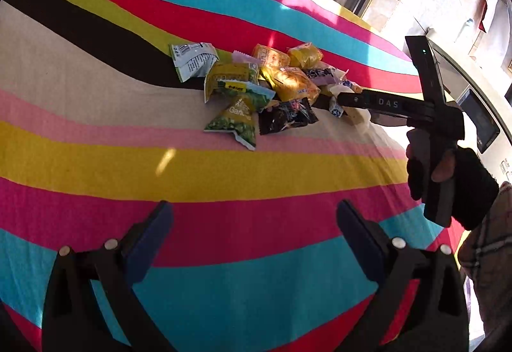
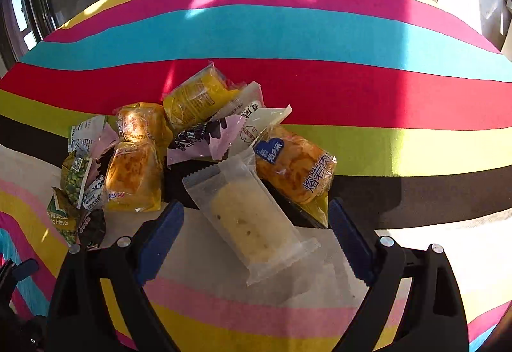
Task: Organize snacks
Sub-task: 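Grasp the clear-wrapped yellow cake with the right gripper while the left gripper grasps a dark snack bag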
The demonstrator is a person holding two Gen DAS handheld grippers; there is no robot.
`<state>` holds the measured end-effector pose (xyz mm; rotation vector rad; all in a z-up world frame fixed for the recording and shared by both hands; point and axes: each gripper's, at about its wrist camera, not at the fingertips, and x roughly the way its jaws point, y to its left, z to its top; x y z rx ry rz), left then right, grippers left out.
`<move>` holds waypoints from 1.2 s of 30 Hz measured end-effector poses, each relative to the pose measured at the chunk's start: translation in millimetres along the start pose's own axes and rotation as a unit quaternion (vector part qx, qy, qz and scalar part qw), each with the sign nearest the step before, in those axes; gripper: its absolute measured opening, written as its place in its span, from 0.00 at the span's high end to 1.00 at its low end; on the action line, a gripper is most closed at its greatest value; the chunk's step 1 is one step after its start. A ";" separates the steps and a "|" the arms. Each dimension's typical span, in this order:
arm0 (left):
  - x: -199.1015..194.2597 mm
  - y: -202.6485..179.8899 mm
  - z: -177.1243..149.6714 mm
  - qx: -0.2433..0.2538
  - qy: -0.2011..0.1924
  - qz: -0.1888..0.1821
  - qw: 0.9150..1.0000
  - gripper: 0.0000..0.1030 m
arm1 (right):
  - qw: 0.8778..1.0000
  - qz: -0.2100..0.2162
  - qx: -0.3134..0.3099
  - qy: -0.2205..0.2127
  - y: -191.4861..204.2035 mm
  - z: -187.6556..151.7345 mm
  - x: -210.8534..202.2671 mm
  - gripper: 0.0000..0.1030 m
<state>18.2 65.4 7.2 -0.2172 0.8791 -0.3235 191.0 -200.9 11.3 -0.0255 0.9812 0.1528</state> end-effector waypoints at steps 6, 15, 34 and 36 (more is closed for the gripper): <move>1.7 -2.4 0.2 0.007 0.002 -0.001 1.000 0.01 | 0.998 -0.030 -0.050 0.015 8.6 -1.3 19.3 0.14; 2.9 -0.5 1.3 0.001 0.001 -0.003 1.000 0.01 | 0.999 0.002 -0.014 -0.041 11.2 -50.4 -47.7 0.64; 68.3 -71.8 49.3 0.122 0.040 0.083 0.988 0.01 | 0.995 0.012 0.081 -0.059 16.3 -150.0 -99.5 0.64; 86.5 -74.7 62.6 0.147 0.038 0.094 0.984 0.02 | 0.994 0.016 0.090 -0.059 13.3 -151.1 -100.6 0.64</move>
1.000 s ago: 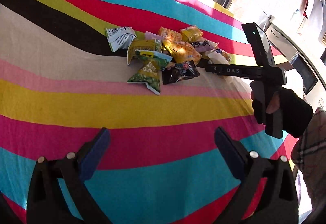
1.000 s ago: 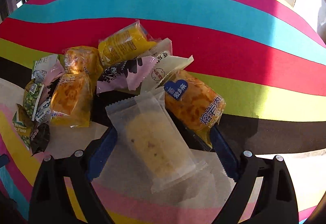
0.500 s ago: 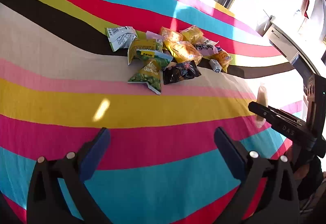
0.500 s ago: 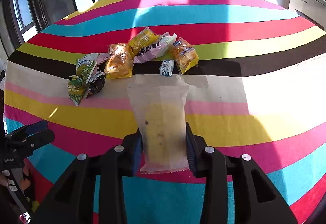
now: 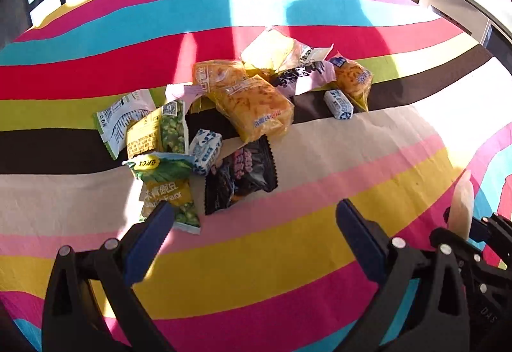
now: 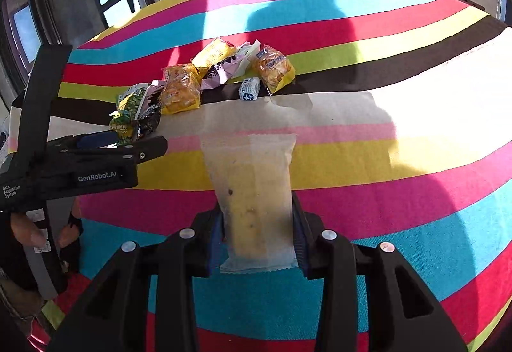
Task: Organize snacks
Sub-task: 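Grasp the clear-wrapped yellow cake with the right gripper while the left gripper grasps a dark snack bag, then carry both snacks to the white box and open both grippers to drop them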
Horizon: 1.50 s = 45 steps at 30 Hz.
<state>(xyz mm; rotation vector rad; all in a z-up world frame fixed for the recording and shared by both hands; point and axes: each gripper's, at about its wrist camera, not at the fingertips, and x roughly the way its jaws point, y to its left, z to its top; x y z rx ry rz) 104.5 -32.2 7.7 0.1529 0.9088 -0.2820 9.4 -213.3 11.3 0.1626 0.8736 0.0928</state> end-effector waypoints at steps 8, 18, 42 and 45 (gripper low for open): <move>13.8 13.1 13.1 0.011 0.000 -0.098 0.995 0.63 | 1.000 0.009 0.018 0.000 -5.3 0.4 -0.4 0.64; -74.6 33.6 -69.3 -0.041 -0.069 -0.166 0.983 0.64 | 1.000 0.009 0.024 0.000 -6.1 1.0 -1.3 0.64; -144.4 23.3 -158.2 -0.039 -0.048 -0.165 0.984 0.63 | 0.998 0.054 0.024 0.006 21.5 -63.0 -81.2 0.64; -144.1 14.3 -161.3 -0.038 -0.040 -0.177 0.983 0.63 | 0.999 0.043 -0.012 0.004 31.8 -82.0 -102.8 0.64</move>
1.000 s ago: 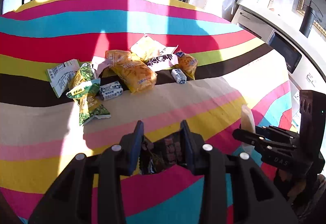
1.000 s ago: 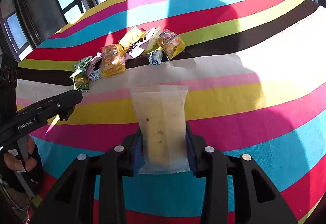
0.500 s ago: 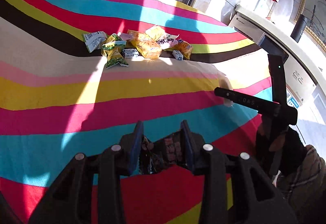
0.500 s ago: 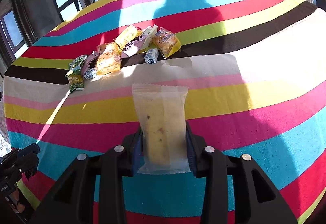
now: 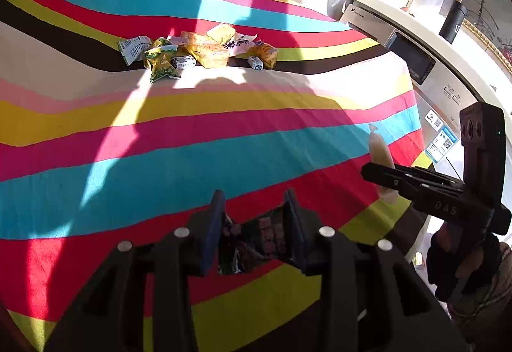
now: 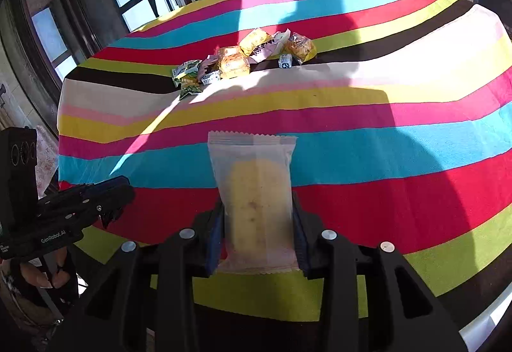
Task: Organize snacks
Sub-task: 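Carry both snacks to the white box and open both grippers to drop them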
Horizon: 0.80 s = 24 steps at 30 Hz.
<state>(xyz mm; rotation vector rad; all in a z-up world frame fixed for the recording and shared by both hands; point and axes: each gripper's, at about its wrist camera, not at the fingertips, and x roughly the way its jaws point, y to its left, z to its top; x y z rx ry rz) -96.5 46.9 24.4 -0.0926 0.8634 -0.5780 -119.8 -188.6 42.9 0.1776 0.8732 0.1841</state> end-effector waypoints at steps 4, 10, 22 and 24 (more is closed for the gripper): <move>-3.2 -25.6 1.4 0.030 0.000 -0.011 0.999 0.63 | 1.000 -0.013 -0.023 -0.008 3.9 -22.4 -28.1 0.64; -3.0 -81.8 3.6 0.089 0.009 -0.050 0.995 0.63 | 0.999 -0.040 -0.008 -0.023 -18.7 -51.3 -72.9 0.64; 33.1 -243.0 -26.1 0.222 0.112 -0.198 0.948 0.63 | 0.981 -0.166 0.103 -0.022 -115.4 -148.4 -169.7 0.64; 38.9 -268.6 -36.0 0.249 0.128 -0.213 0.936 0.63 | 0.973 -0.191 0.129 -0.018 -136.0 -165.8 -184.2 0.64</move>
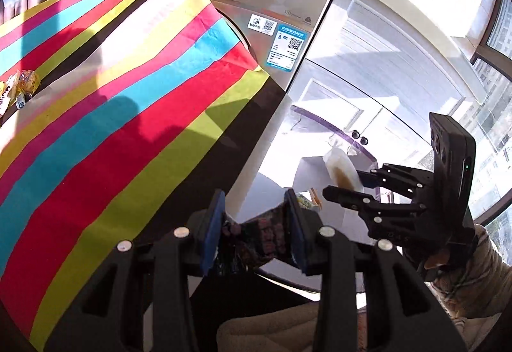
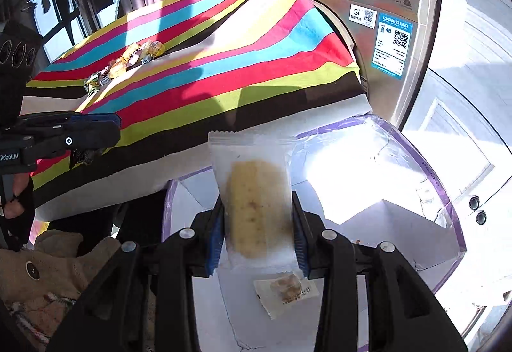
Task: Organize snacks
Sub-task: 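Carry both snacks to the white box and open both grippers to drop them, then return both tools to the snack pile on the table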
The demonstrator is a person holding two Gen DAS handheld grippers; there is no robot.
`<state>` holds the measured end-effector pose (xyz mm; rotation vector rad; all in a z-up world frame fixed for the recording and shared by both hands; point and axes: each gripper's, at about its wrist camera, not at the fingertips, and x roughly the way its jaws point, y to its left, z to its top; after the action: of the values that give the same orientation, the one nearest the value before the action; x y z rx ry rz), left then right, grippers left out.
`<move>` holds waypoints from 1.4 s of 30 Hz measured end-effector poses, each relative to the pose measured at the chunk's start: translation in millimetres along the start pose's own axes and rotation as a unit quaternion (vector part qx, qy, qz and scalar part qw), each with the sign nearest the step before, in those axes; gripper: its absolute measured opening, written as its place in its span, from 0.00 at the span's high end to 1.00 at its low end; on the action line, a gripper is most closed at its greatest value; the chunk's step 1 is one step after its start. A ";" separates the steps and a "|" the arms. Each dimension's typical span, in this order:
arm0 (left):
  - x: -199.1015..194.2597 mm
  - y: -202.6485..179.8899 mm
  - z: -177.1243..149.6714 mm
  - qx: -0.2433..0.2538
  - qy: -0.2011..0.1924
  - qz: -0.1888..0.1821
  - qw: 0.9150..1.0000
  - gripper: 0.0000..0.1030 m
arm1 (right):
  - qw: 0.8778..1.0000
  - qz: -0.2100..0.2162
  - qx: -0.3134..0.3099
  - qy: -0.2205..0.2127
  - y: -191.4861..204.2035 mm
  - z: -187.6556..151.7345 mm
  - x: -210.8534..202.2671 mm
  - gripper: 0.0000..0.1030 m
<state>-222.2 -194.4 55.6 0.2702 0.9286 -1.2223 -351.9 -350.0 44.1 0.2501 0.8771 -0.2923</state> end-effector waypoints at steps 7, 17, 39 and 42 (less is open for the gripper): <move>42.4 -49.1 11.0 0.061 0.042 -0.053 0.996 0.59 | 0.997 -0.059 0.056 0.010 -54.7 -25.0 -12.0 0.60; -12.5 23.6 12.3 -0.013 -0.063 0.107 0.992 0.07 | 0.984 -0.146 0.089 -0.041 -72.9 -4.3 -24.4 0.14; -159.7 312.0 -91.5 -0.279 -0.099 0.414 0.861 0.01 | 0.982 0.084 -0.166 0.012 226.5 121.6 121.0 0.14; -156.8 337.4 -96.2 -0.310 -0.095 0.397 0.858 0.02 | 0.981 0.090 -0.168 0.031 255.6 144.4 156.7 0.14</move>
<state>25.8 96.1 13.3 -0.0043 0.8556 -0.1490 -64.2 -183.2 34.4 0.0232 0.9439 0.0357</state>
